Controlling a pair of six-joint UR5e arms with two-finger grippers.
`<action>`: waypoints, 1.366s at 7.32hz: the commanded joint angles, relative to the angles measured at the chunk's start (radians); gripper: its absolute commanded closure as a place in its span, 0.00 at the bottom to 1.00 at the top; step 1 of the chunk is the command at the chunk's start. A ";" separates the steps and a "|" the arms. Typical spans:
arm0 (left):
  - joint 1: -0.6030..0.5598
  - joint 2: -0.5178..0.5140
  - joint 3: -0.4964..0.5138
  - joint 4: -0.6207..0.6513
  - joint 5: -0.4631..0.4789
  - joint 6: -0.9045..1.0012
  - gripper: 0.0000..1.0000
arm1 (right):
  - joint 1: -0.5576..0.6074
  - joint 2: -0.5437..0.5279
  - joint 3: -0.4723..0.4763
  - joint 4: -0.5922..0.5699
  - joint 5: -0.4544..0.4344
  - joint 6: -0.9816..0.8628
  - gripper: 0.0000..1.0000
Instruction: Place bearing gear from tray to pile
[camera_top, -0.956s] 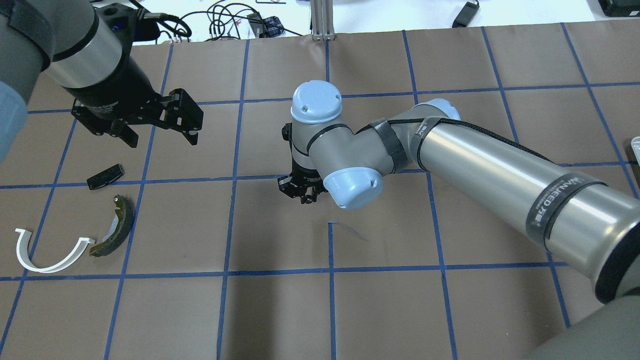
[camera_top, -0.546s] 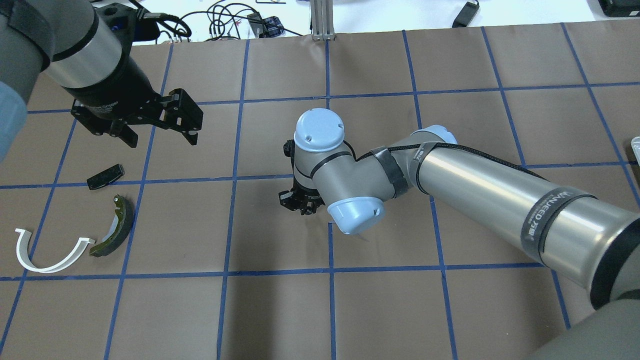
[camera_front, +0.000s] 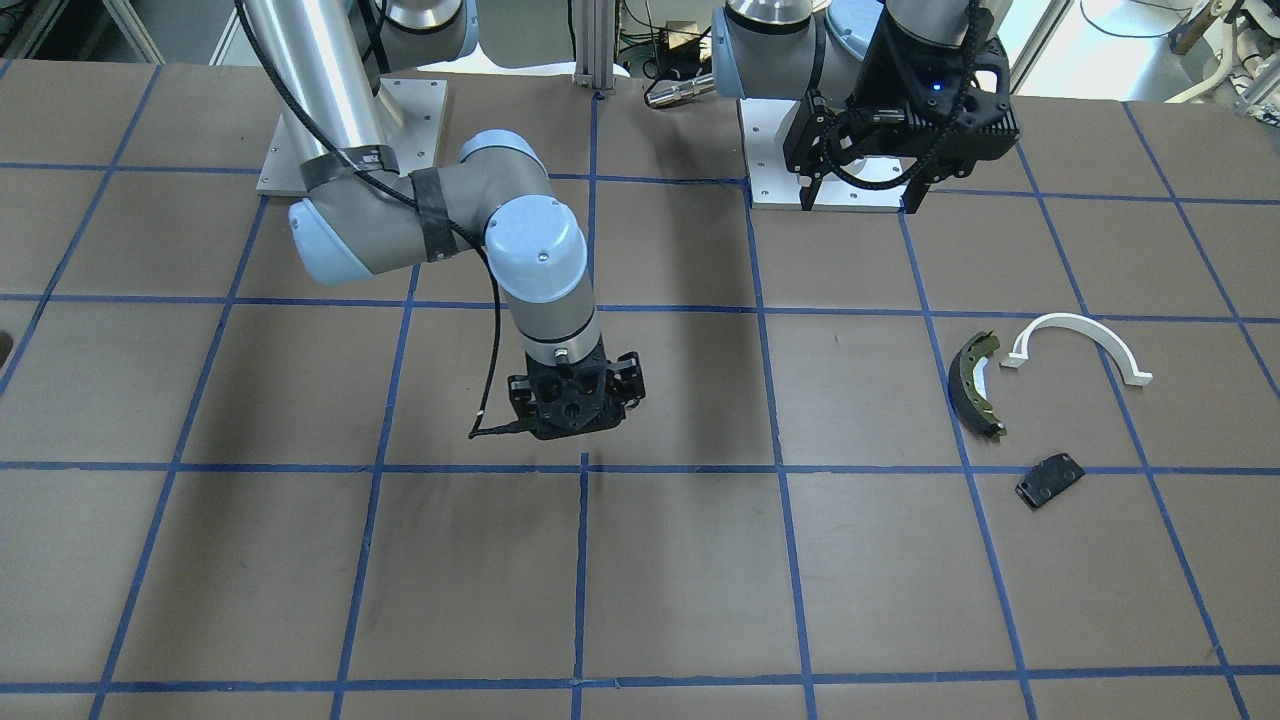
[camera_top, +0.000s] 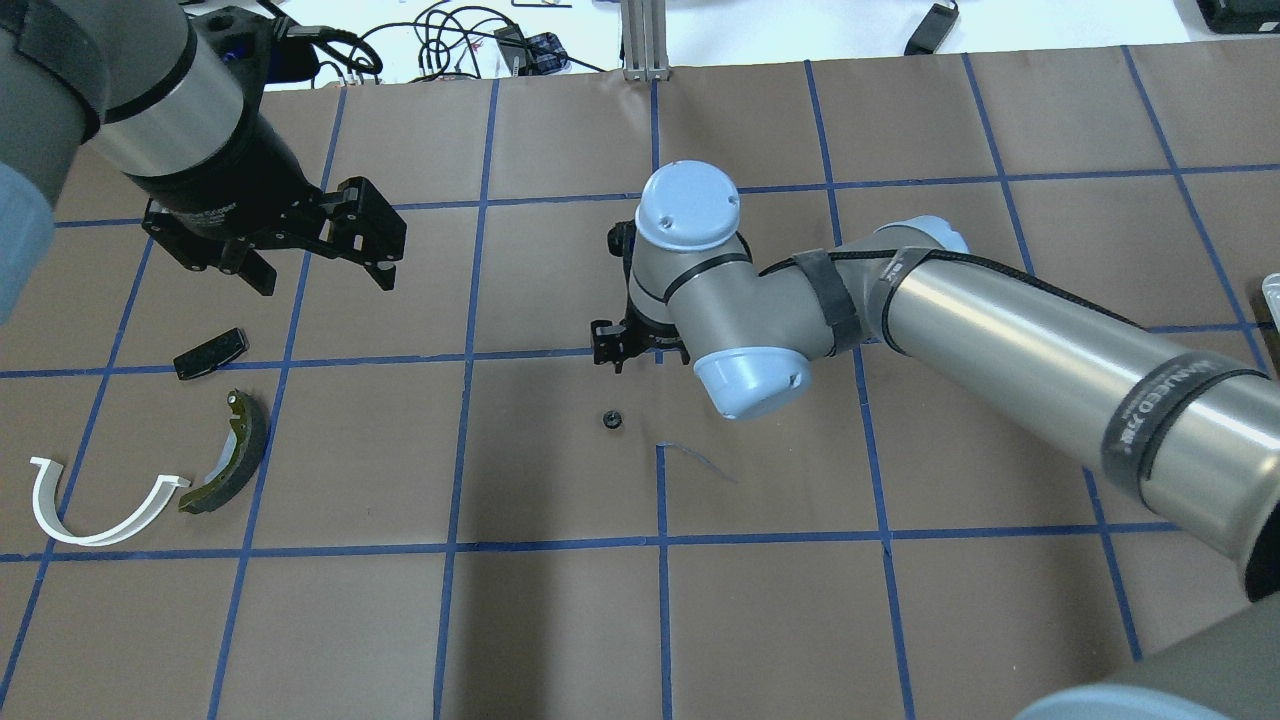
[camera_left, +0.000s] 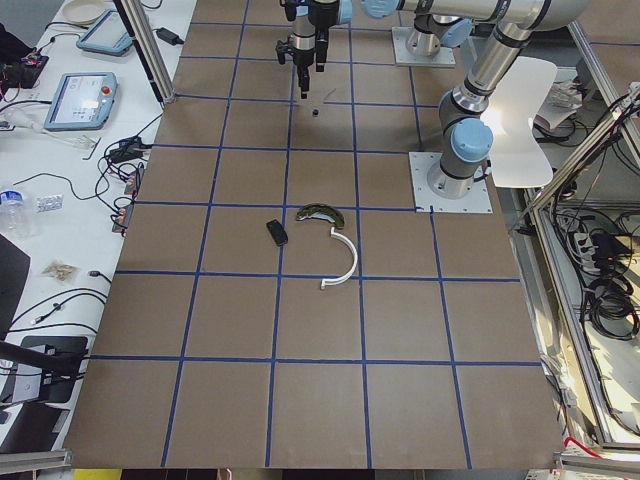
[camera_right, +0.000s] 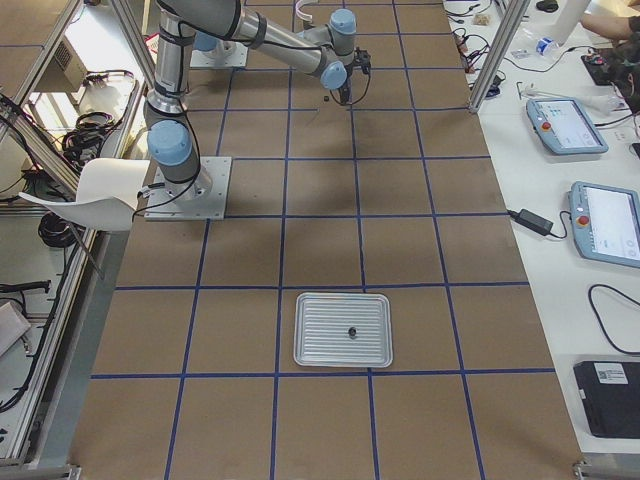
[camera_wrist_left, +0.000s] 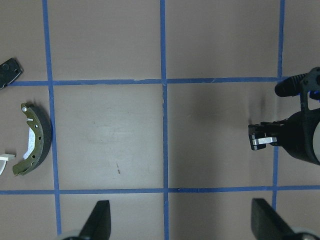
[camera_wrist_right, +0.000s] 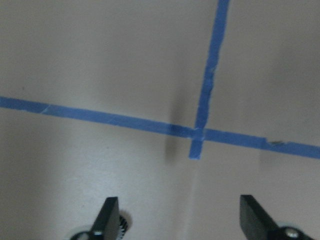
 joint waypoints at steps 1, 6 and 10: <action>-0.005 -0.026 0.002 0.000 -0.001 -0.011 0.00 | -0.155 -0.111 -0.025 0.154 -0.023 -0.109 0.00; -0.108 -0.214 -0.313 0.478 -0.001 -0.189 0.00 | -0.674 -0.259 -0.031 0.385 -0.062 -0.776 0.00; -0.298 -0.407 -0.377 0.734 0.015 -0.388 0.00 | -1.050 -0.209 -0.040 0.368 -0.092 -1.245 0.00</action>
